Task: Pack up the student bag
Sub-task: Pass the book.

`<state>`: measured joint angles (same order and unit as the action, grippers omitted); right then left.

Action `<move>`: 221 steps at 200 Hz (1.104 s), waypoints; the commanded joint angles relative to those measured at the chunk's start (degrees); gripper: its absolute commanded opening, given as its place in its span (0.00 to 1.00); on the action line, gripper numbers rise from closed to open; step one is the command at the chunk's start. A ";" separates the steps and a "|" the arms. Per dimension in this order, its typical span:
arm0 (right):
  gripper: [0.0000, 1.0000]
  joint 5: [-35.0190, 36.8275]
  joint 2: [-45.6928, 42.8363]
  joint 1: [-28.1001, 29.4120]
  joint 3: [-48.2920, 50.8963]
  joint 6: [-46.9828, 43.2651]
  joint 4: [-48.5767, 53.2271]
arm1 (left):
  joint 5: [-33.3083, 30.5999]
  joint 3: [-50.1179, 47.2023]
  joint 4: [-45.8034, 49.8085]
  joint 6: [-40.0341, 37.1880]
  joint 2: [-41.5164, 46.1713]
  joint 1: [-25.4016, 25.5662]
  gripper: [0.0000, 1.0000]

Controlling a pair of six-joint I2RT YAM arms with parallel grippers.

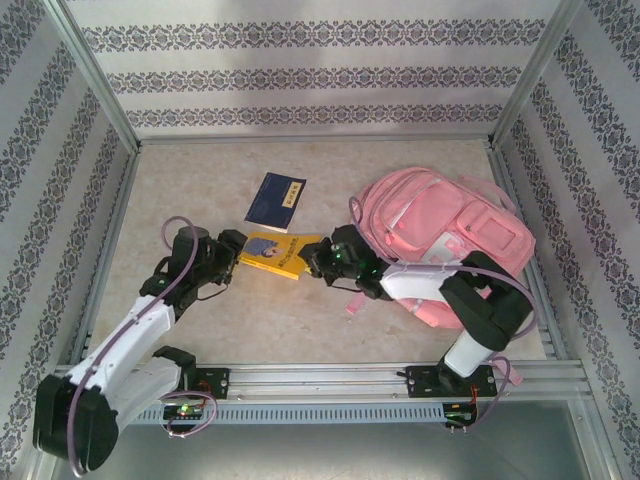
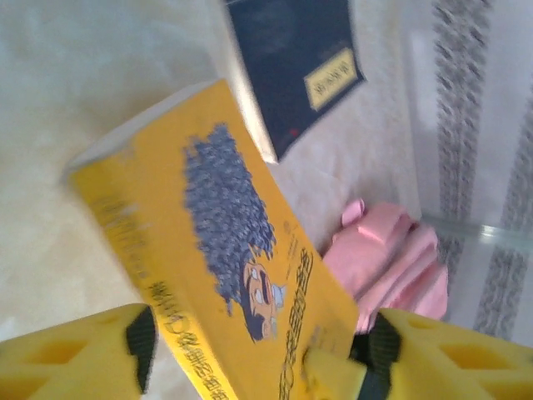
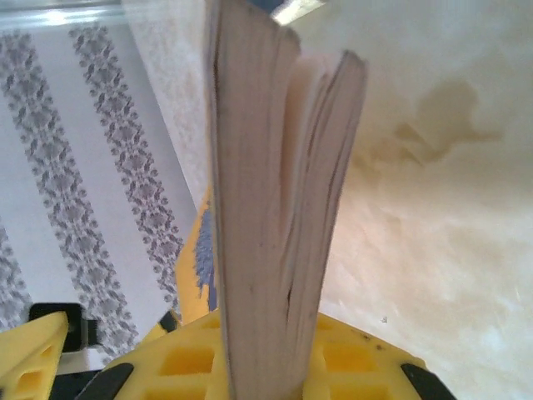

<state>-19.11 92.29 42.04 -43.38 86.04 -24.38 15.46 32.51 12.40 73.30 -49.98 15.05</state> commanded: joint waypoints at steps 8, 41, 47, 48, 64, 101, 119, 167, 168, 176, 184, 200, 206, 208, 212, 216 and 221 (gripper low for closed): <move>0.00 -14.44 -7.02 -5.18 -5.59 -20.82 5.69 | 6.24 2.95 8.74 -13.35 5.35 0.09 0.80; 0.00 -27.20 -13.77 -11.53 -8.31 -30.90 10.87 | 13.71 1.67 6.97 -15.16 8.98 -1.96 0.83; 0.00 -28.80 -15.02 -12.43 -8.38 -31.78 10.95 | 15.02 1.61 6.65 -15.12 8.92 -2.28 0.83; 0.00 -29.06 -15.25 -12.60 -8.43 -31.97 11.03 | 15.20 1.60 6.62 -15.07 8.93 -2.34 0.83; 0.00 -32.15 -18.48 -15.11 -8.92 -34.94 13.44 | 20.06 0.84 2.57 -13.87 9.07 -3.43 0.83; 0.00 -39.30 -24.56 -18.85 -8.22 -36.71 13.48 | 30.89 -3.32 -17.82 -5.10 10.56 -5.12 0.84; 0.00 -41.84 -26.46 -19.23 -7.79 -36.88 13.49 | 33.24 -4.24 -25.23 -2.47 10.08 -5.14 0.84; 0.00 -43.88 -28.39 -19.55 -6.29 -36.82 12.89 | 37.63 -5.95 -39.88 2.01 8.21 -5.16 0.69; 0.00 -43.89 -28.39 -19.50 -6.29 -36.77 12.88 | 37.67 -5.96 -40.07 2.06 8.17 -5.14 0.69; 0.00 -44.02 -28.48 -19.63 -6.20 -36.80 12.85 | 37.71 -6.18 -40.89 2.32 8.23 -5.15 0.64; 0.00 -43.99 -28.57 -19.63 -6.11 -36.78 12.71 | 37.80 -6.39 -41.86 2.71 8.31 -5.09 0.59; 0.00 -43.60 -28.74 -19.58 -5.78 -36.64 12.43 | 38.33 -6.89 -45.08 4.01 8.15 -4.91 0.52; 0.00 -43.28 -28.83 -19.54 -5.71 -36.87 12.76 | 38.42 -7.00 -45.91 4.36 8.13 -4.69 0.48; 0.00 -43.07 -28.83 -19.54 -5.68 -37.05 13.02 | 38.46 -6.97 -46.07 4.39 8.09 -4.51 0.47; 0.00 -42.49 -28.98 -19.54 -5.67 -37.38 13.49 | 38.56 -6.89 -46.52 4.48 7.91 -4.23 0.45; 0.00 -41.88 -29.08 -19.62 -5.59 -37.71 13.92 | 38.73 -6.92 -46.85 4.42 7.89 -3.96 0.44; 0.00 -41.32 -29.18 -19.67 -5.50 -37.85 14.08 | 38.88 -6.70 -46.94 4.20 7.75 -3.56 0.42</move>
<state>-60.45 65.39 22.70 -48.99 50.46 -7.86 52.01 25.87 -26.09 76.18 -42.04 10.79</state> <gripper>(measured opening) 0.161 0.456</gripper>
